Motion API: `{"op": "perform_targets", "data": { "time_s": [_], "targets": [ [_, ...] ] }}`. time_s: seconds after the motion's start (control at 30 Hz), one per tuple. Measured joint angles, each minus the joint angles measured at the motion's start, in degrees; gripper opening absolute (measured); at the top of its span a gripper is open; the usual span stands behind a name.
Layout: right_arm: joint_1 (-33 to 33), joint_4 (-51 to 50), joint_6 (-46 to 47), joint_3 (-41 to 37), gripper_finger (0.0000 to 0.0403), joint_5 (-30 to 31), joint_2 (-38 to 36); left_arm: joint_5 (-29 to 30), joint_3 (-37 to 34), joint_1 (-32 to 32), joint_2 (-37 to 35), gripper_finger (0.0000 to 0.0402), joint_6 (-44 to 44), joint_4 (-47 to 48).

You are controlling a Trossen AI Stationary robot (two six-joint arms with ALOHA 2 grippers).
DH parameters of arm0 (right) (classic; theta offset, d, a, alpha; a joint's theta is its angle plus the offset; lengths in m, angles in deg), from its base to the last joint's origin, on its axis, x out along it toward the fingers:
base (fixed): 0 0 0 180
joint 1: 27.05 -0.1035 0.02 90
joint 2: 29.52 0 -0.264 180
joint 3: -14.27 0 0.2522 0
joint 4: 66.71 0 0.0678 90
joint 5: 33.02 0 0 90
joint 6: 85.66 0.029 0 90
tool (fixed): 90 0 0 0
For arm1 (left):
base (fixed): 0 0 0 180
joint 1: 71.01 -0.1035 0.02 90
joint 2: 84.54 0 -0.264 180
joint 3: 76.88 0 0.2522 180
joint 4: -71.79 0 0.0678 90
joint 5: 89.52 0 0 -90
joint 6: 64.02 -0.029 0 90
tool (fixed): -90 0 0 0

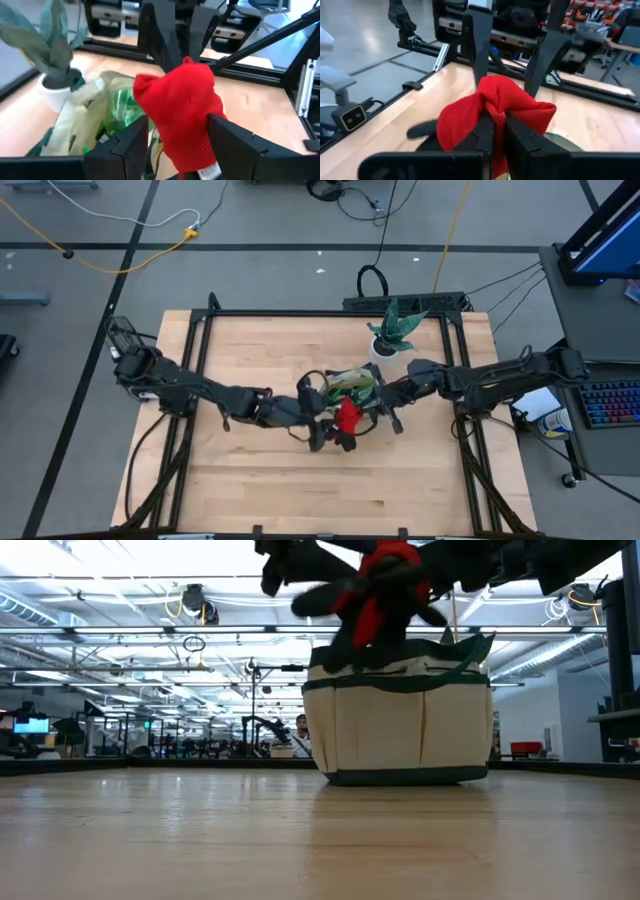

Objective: Pick & Place Garden tools in Gardening bag
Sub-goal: Put the red gloves into the gardening bag

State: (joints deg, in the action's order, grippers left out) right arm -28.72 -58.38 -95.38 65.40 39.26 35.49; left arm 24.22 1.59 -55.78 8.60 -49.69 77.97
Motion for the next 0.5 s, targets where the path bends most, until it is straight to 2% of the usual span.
{"op": "perform_targets", "data": {
  "time_s": [0.17,0.27,0.4,0.5],
  "targets": [
    [0.0,1.0,-2.6,0.0,0.0015,3.2,0.0,-6.8,0.0,-2.4,0.6,0.0207,4.6,-0.6],
    [0.0,1.3,-3.6,0.0,0.0015,6.8,0.1,-7.0,0.0,-3.4,0.8,0.0207,5.8,-0.2],
    [0.0,1.3,-3.7,0.0,0.0015,8.7,0.1,-7.2,0.0,-4.4,1.5,0.0207,5.7,-0.7],
    [0.0,2.3,-4.0,0.0,0.0015,8.7,0.0,-7.2,0.0,-5.0,1.5,0.0205,1.3,-2.5]
  ]
}}
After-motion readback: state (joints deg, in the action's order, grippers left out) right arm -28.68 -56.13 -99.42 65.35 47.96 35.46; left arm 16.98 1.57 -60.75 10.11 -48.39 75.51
